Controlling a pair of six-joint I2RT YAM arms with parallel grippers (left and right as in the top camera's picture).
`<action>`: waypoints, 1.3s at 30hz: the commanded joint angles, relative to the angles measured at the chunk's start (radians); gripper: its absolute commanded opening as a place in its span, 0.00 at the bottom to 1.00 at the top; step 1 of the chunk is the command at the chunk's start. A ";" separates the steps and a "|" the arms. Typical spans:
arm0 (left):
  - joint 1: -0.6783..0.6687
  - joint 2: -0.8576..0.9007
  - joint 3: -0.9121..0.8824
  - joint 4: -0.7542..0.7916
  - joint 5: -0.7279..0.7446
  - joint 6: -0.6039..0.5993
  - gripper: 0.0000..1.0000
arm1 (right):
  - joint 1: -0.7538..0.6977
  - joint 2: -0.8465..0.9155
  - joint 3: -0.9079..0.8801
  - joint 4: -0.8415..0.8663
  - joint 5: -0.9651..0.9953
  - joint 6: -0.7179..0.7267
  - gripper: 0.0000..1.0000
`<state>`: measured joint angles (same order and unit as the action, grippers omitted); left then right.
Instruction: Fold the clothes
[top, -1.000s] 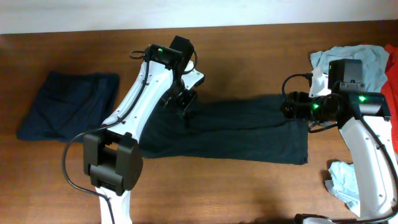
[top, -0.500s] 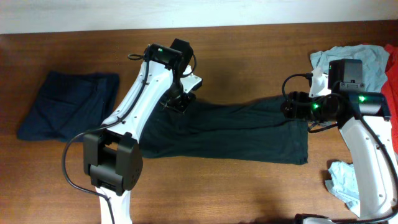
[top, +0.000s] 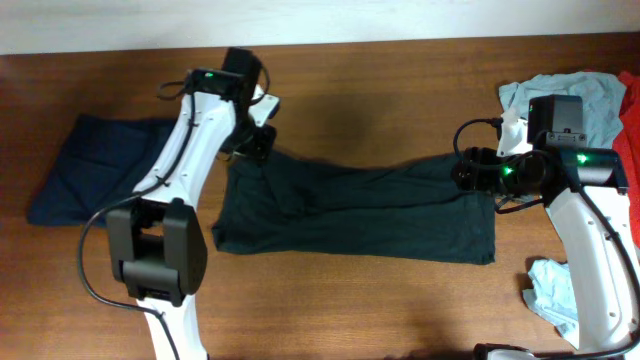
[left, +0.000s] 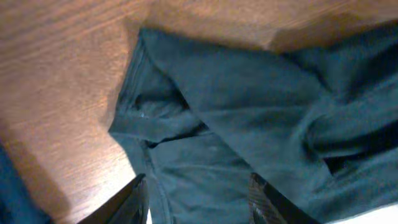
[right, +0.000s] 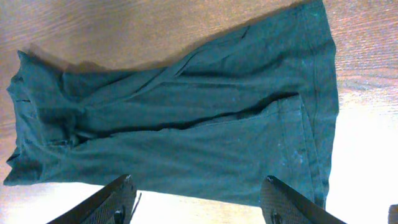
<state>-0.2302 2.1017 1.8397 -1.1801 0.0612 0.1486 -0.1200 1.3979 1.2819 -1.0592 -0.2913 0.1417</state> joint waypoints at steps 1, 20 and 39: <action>-0.009 -0.007 -0.090 0.067 0.066 -0.013 0.51 | -0.005 0.003 0.006 0.000 0.014 -0.006 0.69; -0.009 0.030 -0.295 0.309 0.145 -0.014 0.05 | -0.005 0.003 0.006 0.000 0.014 -0.007 0.70; -0.082 0.024 -0.060 -0.053 0.209 -0.077 0.00 | -0.005 0.003 0.006 0.000 0.015 -0.007 0.70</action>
<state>-0.2996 2.1216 1.7653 -1.2041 0.2398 0.0956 -0.1200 1.3979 1.2819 -1.0592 -0.2913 0.1413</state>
